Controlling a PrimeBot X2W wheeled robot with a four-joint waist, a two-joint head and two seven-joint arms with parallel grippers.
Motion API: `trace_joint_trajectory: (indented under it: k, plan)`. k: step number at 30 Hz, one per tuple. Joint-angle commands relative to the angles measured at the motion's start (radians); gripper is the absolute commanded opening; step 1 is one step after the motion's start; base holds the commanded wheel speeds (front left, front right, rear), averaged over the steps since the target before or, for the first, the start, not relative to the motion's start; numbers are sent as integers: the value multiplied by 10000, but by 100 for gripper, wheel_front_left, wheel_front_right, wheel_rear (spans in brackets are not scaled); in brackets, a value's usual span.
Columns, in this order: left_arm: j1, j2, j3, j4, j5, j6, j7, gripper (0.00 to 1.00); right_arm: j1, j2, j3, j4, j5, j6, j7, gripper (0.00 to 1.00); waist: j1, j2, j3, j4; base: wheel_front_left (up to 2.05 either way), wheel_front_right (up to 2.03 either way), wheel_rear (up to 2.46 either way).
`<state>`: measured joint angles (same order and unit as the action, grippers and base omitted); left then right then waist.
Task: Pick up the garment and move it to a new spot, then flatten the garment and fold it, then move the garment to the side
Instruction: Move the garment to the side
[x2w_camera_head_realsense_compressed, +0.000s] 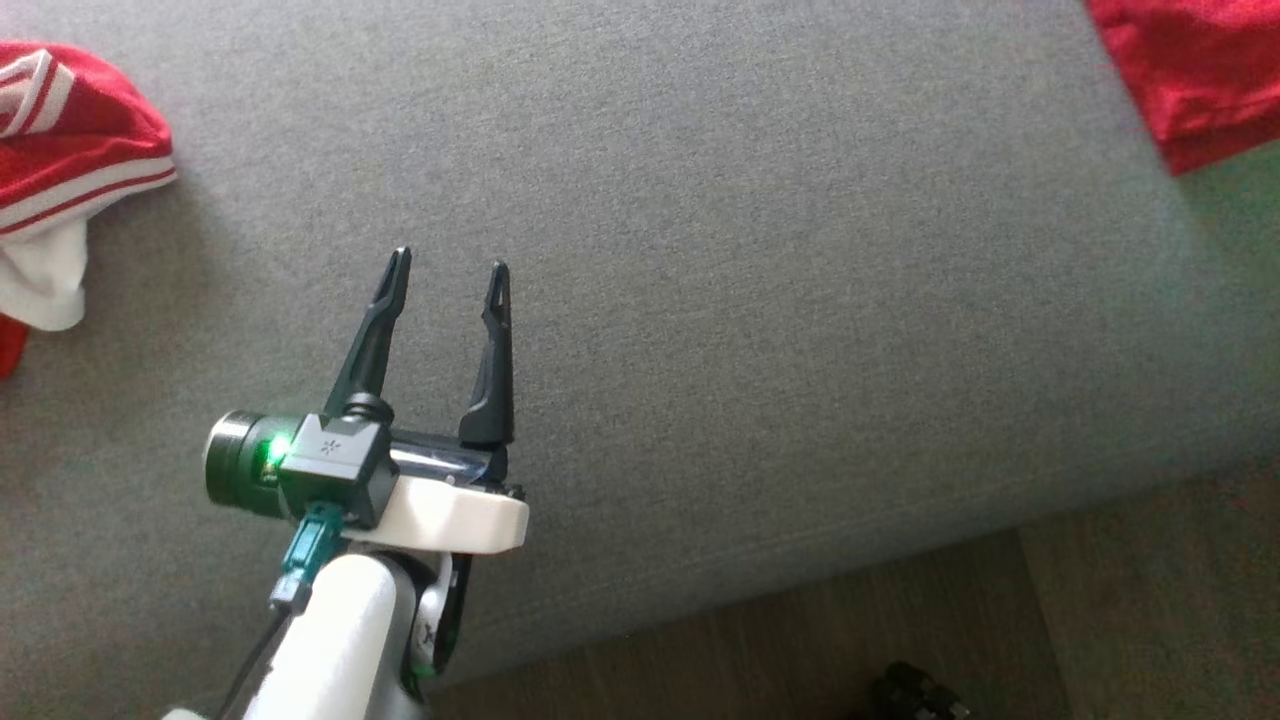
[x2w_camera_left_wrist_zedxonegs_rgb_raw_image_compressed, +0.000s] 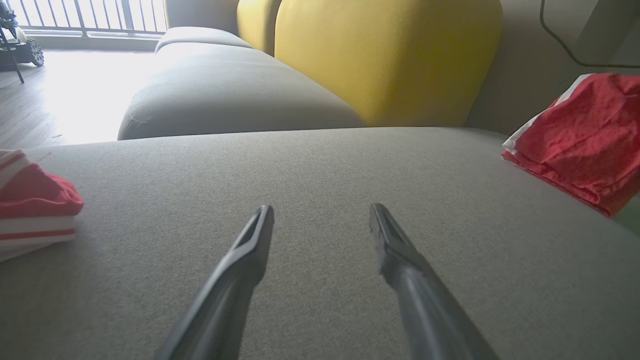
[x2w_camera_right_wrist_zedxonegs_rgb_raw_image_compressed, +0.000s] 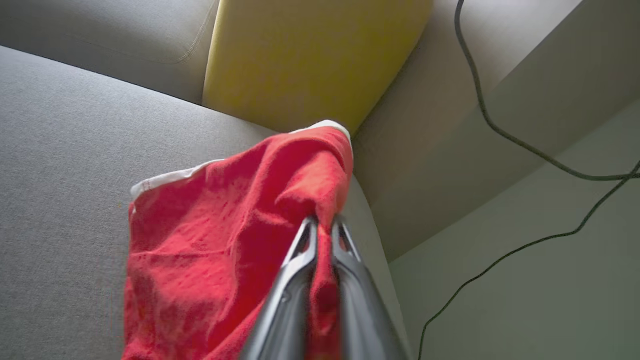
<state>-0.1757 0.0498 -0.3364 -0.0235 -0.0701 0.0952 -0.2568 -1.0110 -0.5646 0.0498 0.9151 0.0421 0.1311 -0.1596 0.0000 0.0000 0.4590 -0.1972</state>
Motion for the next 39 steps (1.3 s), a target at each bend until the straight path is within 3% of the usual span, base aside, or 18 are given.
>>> trace_joint_trajectory:
  k: [1, 6, 12, 27, 34, 39]
  plan:
    - [-97, 4, 271, -260, 101, -52, -49, 100, 307, -125, -166, -356, -280, -4, -124, 100, 0, 0, -42, 27, 0, 0, 0]
    - [1, 4, 251, -184, 30, -23, -49, 100, 778, 464, -873, -803, -992, -4, -58, 100, 0, 0, -318, 129, 0, 0, 0]
    - [242, 4, 267, -202, -41, 44, -49, 100, 1609, 1574, -1016, -2001, -1354, -4, 129, 100, 0, 0, -776, 254, 0, 0, 0]
    - [822, 4, 283, -581, -595, 537, -49, 100, 4742, 4057, 761, -5639, 349, -4, -155, 100, 0, 0, -1929, 941, 0, 0, 0]
    - [1217, 4, 346, -713, -1214, 942, -49, 100, 5907, 4705, 801, -6269, 405, -4, -815, 100, 0, 0, -2471, 1555, 0, 0, 0]
    - [1692, 4, 439, -830, -1466, 1130, -49, 100, 7088, 5046, 179, -7171, 241, -4, -1013, 100, 0, 0, -3025, 2104, 0, 0, 0]
